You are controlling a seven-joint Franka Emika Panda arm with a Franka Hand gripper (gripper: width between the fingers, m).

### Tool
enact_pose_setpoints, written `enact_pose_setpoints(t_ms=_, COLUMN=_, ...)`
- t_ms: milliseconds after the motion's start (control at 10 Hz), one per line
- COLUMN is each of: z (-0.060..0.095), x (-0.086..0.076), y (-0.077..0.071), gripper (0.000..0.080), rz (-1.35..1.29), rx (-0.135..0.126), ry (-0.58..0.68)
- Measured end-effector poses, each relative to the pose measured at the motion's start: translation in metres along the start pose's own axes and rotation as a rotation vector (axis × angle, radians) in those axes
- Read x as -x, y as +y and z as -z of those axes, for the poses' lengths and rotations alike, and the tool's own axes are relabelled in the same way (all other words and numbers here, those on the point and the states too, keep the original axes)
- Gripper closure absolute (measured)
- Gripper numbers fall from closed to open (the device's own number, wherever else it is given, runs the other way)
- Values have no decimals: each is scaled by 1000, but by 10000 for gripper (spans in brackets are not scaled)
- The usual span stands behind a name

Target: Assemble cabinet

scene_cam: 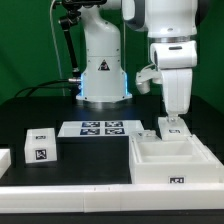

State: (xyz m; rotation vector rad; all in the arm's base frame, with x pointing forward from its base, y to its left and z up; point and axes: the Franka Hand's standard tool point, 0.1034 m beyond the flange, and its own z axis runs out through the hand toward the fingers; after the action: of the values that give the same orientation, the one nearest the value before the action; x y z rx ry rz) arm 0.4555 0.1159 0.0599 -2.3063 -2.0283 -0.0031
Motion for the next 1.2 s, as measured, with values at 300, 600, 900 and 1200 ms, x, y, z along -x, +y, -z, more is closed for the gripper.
enact_pose_setpoints(t_ms=300, z=-1, x=3, y=0, gripper=731, rz=-7, rx=-8, ry=-3)
enact_pose_setpoints(t_ms=600, z=-1, x=4, y=0, gripper=731, rz=-8, rx=-10, ry=-3)
enact_pose_setpoints(t_ms=900, z=1, x=2, y=0, gripper=731, rz=5, rx=-6, ry=-2)
enact_pose_setpoints(t_ms=1200, z=-1, x=2, y=0, gripper=731, rz=3, rx=-9, ry=-2)
